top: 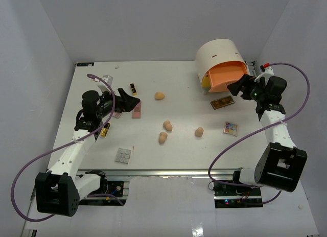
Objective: Organize the makeup
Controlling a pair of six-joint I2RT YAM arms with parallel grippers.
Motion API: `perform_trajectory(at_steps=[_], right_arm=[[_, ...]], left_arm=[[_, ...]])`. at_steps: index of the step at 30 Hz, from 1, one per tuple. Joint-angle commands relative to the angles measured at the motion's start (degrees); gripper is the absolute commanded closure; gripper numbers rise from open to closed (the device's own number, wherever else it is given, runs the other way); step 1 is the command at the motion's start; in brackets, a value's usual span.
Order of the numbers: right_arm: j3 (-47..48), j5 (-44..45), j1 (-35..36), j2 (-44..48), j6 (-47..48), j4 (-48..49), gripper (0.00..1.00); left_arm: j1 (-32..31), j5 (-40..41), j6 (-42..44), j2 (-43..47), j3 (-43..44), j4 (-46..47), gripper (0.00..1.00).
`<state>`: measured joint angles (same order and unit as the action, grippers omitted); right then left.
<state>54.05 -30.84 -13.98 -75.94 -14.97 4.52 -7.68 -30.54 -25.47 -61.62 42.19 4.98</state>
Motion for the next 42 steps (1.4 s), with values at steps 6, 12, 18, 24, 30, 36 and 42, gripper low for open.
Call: perform_trajectory(at_steps=[6, 12, 18, 24, 30, 36, 42], right_arm=[[-5.15, -20.00, -2.63, 10.07, 14.01, -4.48, 0.04], [-14.93, -34.92, -2.55, 17.27, 29.78, -11.22, 0.03], [-14.79, -36.46, -2.63, 21.07, 37.49, -15.90, 0.04], [-15.21, -35.69, -2.63, 23.04, 37.82, -16.47, 0.12], [-15.33, -35.34, -2.63, 24.59, 37.43, -15.98, 0.13], [-15.56, -34.98, -2.63, 25.76, 37.03, -15.42, 0.13], [-15.82, -35.29, -2.63, 26.06, 36.68, -15.02, 0.12]], left_arm=[[-0.69, -5.55, 0.60, -2.76, 3.63, -0.18, 0.02], [-5.18, -5.76, 1.31, -10.74, 7.78, -5.73, 0.06], [-13.04, 6.25, 1.90, -19.68, 15.21, -16.09, 0.16], [-17.55, 18.68, 0.96, -29.41, 25.86, -21.61, 0.33], [-18.42, 28.04, 4.29, -45.87, 41.94, -28.81, 0.43], [-18.51, 32.04, 6.05, -54.93, 53.71, -32.75, 0.43], [-18.51, 32.30, 6.45, -60.80, 60.97, -33.24, 0.45]])
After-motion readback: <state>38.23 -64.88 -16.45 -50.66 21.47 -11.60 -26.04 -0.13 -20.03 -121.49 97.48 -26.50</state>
